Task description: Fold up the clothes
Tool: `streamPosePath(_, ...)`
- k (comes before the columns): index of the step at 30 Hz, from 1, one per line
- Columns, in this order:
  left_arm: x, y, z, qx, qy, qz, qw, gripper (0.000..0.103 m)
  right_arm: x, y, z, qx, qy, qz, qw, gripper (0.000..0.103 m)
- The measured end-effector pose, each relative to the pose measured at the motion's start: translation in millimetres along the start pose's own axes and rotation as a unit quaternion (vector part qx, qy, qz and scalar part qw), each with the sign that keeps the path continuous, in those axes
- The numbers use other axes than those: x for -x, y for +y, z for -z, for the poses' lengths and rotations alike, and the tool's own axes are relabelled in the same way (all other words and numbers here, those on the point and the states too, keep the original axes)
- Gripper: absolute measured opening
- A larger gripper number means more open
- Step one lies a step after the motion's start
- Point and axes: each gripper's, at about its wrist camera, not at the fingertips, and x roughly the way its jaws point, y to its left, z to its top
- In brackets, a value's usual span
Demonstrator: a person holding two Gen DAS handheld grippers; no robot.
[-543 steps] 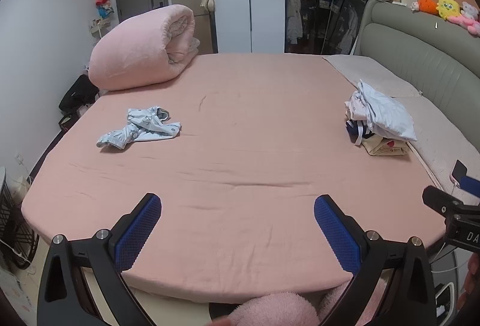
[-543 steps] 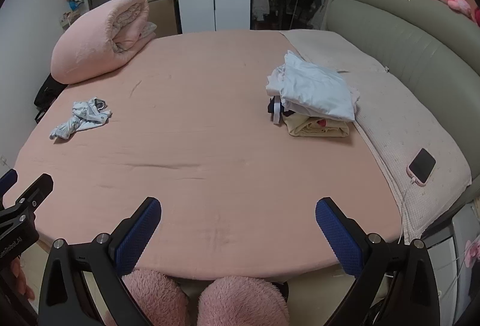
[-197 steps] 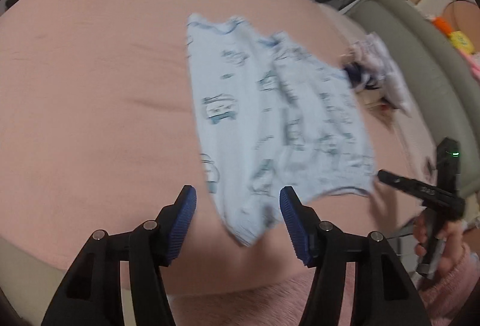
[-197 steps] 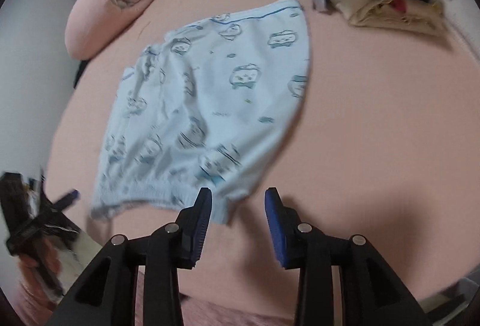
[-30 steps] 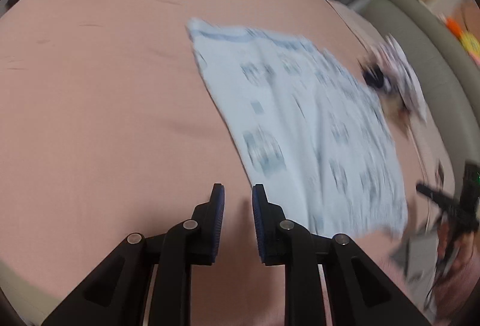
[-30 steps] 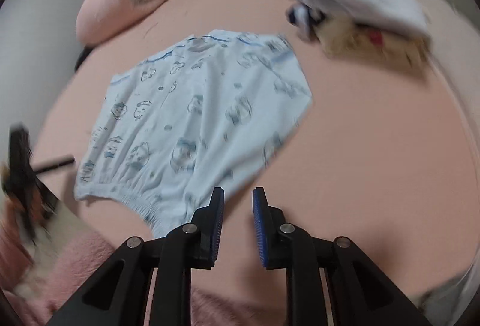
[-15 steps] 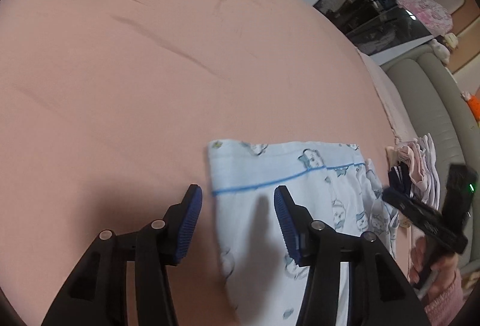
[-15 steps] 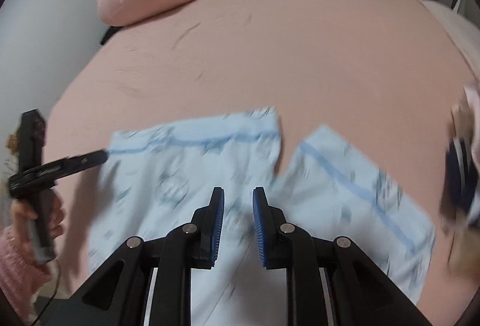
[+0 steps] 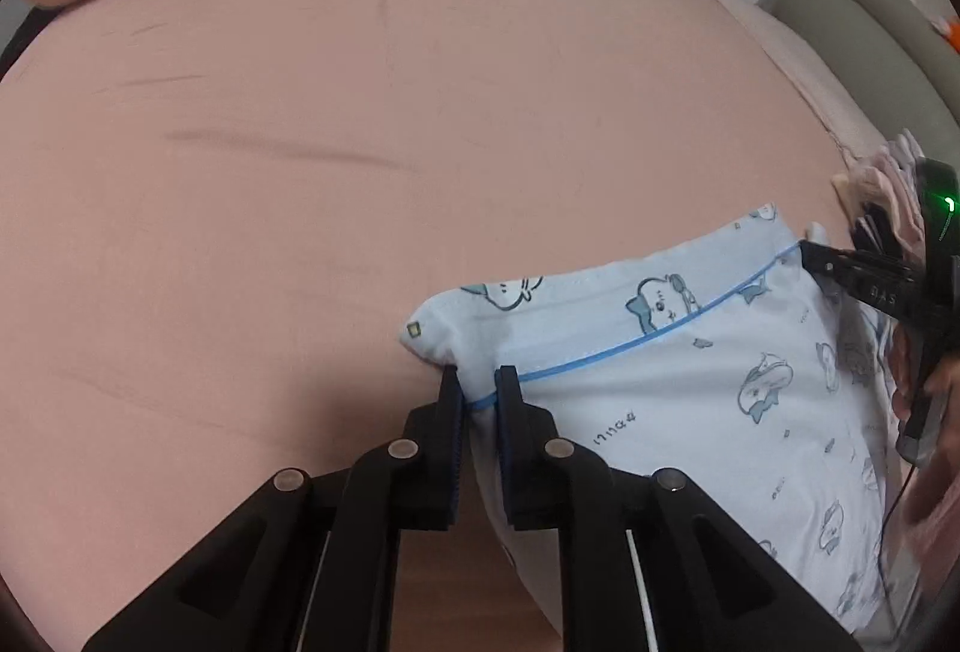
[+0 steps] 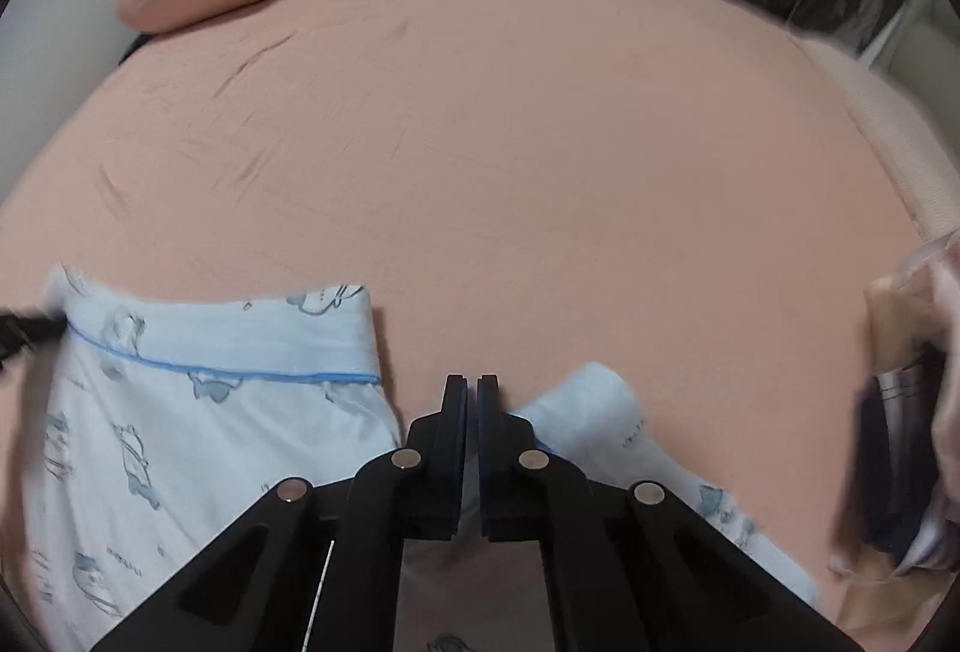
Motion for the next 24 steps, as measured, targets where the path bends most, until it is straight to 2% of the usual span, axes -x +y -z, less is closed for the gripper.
streamPosePath(2,9.0,0.5,-3.1,-0.014,-0.01,-0.013,0.9998,0.018,5.5,-0.6,1.1,-0.011,0.001,-0.021,1.0,0.0)
streamPosePath(4,18.1,0.9,-6.2,-0.028,-0.019,-0.026,0.9991,0.023,29.8,11.4,9.9,0.002,-0.023,-0.047,0.999,0.0)
streamPosePath(5,25.3,-1.3,-2.4,-0.034,-0.022,-0.017,0.999,0.023,42.6,19.1,16.9,0.007,-0.027,-0.069,0.997,0.003)
streamPosePath(7,35.5,-18.7,20.0,-0.062,-0.002,0.038,0.9974,0.023,62.1,37.4,37.3,0.018,-0.015,-0.124,0.992,0.004)
streamPosePath(9,33.4,-51.1,49.9,-0.12,0.029,0.079,0.9892,0.023,72.1,57.3,62.7,0.036,0.014,-0.164,0.986,0.004)
streamPosePath(10,30.8,-62.0,64.4,-0.146,0.045,0.087,0.9844,0.023,73.4,67.1,75.2,0.046,0.026,-0.172,0.984,0.004)
streamPosePath(13,17.8,-76.0,105.7,-0.213,0.092,0.068,0.9705,0.023,64.4,91.9,115.2,0.085,0.06,-0.161,0.982,0.004)
streamPosePath(15,14.2,-82.0,127.0,-0.246,0.114,0.056,0.961,0.025,53.7,84.5,138.9,0.102,0.085,-0.136,0.982,0.003)
streamPosePath(18,35.2,-73.5,127.4,-0.242,0.105,0.046,0.9634,0.026,75.9,53.7,163.6,0.089,0.081,-0.131,0.984,0.003)
streamPosePath(21,56.2,-65.0,127.8,-0.239,0.095,0.037,0.9657,0.026,102.6,40.9,179.7,0.105,0.065,-0.099,0.987,0.004)
streamPosePath(23,62.8,-87.9,129.6,-0.247,0.066,0.076,0.9638,0.027,114.0,50.3,181.5,0.118,0.041,-0.084,0.989,0.005)
streamPosePath(24,59.7,-104.0,134.1,-0.26,0.058,0.094,0.9591,0.035,113.5,54.9,182.0,0.113,0.041,-0.088,0.989,0.007)
